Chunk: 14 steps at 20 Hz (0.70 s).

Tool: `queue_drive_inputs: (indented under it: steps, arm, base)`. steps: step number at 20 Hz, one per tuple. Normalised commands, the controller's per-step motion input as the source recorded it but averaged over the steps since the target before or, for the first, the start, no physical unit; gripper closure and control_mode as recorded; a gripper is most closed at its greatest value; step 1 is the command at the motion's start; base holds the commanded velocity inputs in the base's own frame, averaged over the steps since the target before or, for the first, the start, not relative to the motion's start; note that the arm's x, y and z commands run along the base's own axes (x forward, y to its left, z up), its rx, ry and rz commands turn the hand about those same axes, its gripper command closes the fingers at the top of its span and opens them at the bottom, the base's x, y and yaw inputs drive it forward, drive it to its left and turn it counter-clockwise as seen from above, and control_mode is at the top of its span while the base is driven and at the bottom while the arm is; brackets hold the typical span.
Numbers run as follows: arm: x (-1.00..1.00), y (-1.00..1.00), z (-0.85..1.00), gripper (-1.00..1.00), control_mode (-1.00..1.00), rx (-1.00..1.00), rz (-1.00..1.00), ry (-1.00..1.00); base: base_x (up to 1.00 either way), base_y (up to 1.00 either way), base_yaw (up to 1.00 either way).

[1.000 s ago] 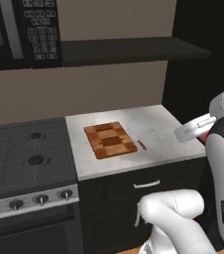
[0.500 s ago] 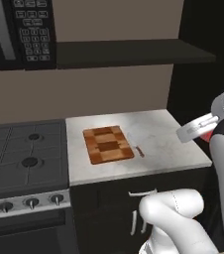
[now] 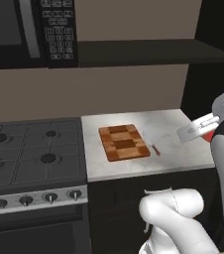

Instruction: Retrieve the steak from the fridge and place it on the cutting board.

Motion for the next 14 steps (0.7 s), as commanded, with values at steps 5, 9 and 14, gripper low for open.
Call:
queue_drive_inputs:
  steps: [5, 9, 14]
  arm:
    - [0.0, 0.0, 0.0, 1.0, 1.0, 0.0, 0.0, 0.0]
    - [0.0, 0.0, 0.0, 1.0, 1.0, 0.0, 0.0, 0.0]
    - [0.0, 0.0, 0.0, 1.0, 1.0, 0.0, 0.0, 0.0]
  base:
    - [0.18, 0.57, 0.02]
    - [0.49, 0.2, 0.0]
    - [0.64, 0.0, 0.0]
